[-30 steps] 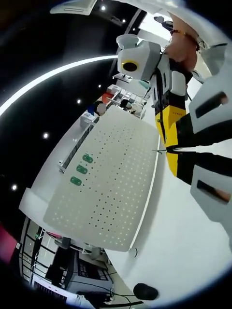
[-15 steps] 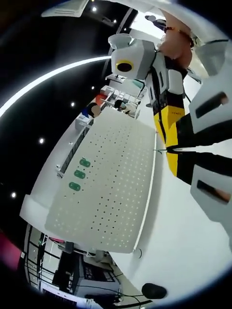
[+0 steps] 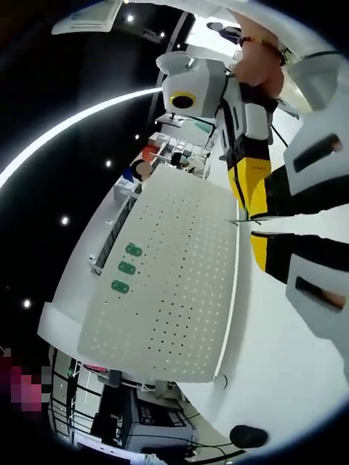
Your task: Insert the hook assembly into the mounting plate slot until the hook locks in place.
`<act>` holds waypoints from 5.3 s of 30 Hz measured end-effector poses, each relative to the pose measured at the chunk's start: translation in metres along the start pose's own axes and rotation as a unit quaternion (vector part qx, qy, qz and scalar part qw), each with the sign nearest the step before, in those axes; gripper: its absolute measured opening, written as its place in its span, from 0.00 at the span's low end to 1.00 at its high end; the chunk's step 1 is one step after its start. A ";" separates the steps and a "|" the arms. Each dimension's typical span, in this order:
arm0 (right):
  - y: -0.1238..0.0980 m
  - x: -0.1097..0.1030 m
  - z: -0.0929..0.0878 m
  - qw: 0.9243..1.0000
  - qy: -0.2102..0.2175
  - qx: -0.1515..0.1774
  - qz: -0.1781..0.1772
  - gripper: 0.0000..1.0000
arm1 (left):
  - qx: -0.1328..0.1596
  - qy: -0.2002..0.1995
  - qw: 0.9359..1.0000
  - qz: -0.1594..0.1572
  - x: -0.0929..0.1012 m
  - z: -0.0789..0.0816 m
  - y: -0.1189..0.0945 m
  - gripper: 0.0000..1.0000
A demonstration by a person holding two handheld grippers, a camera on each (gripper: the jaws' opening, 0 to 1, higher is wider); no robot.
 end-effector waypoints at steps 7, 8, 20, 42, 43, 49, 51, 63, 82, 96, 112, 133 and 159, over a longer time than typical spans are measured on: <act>-0.006 0.013 0.000 0.999 -0.001 0.007 -0.035 0.00 | -0.009 0.000 1.000 0.003 0.001 -0.009 -0.003 0.06; -0.007 0.014 0.000 0.999 0.001 0.009 -0.037 0.00 | -0.012 0.001 1.000 0.001 0.002 -0.011 -0.003 0.06; -0.016 0.040 0.014 0.996 0.011 0.031 -0.082 0.01 | -0.013 0.042 0.999 -0.012 0.006 -0.011 -0.008 0.09; -0.022 0.079 0.040 0.987 0.001 0.068 -0.146 0.01 | -0.038 0.128 0.991 -0.021 0.010 -0.014 -0.012 0.29; -0.022 0.081 0.042 0.987 0.003 0.068 -0.148 0.01 | -0.040 0.126 0.991 -0.020 0.009 -0.014 -0.012 0.31; -0.026 0.097 0.054 0.981 0.010 0.083 -0.173 0.01 | -0.036 0.133 0.990 -0.022 0.009 -0.012 -0.011 0.40; -0.025 0.104 0.060 0.980 0.011 0.086 -0.180 0.01 | -0.036 0.139 0.989 -0.024 0.010 -0.012 -0.010 0.43; -0.019 0.119 0.073 0.978 0.015 0.095 -0.187 0.01 | -0.036 0.147 0.988 -0.031 0.011 -0.013 -0.005 0.63; -0.015 0.156 0.107 0.963 0.034 0.130 -0.235 0.01 | -0.037 0.139 0.989 -0.024 0.001 -0.011 -0.011 0.82; -0.008 0.172 0.121 0.954 0.043 0.146 -0.259 0.01 | -0.039 0.133 0.990 -0.017 -0.004 -0.014 -0.014 0.80; 0.005 0.194 0.141 0.944 0.065 0.154 -0.284 0.01 | -0.041 0.135 0.990 -0.028 0.000 -0.013 -0.013 0.81; 0.017 0.209 0.158 0.939 0.093 0.163 -0.288 0.01 | -0.048 0.133 0.989 -0.041 0.001 -0.011 -0.012 0.80; 0.030 0.222 0.170 0.932 0.085 0.157 -0.314 0.01 | -0.056 0.135 0.989 -0.037 -0.007 -0.016 -0.021 0.81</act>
Point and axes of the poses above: the point that each gripper's makers call its tool centre point, and the gripper's own axes: y roughly forward along the fingers, x roughly to its right, z roughly out of its top, the point moved 4 cm from there along -y, roughly backward along the fingers, and after that the axes turned 3 degrees about y, right-handed, at the moved point
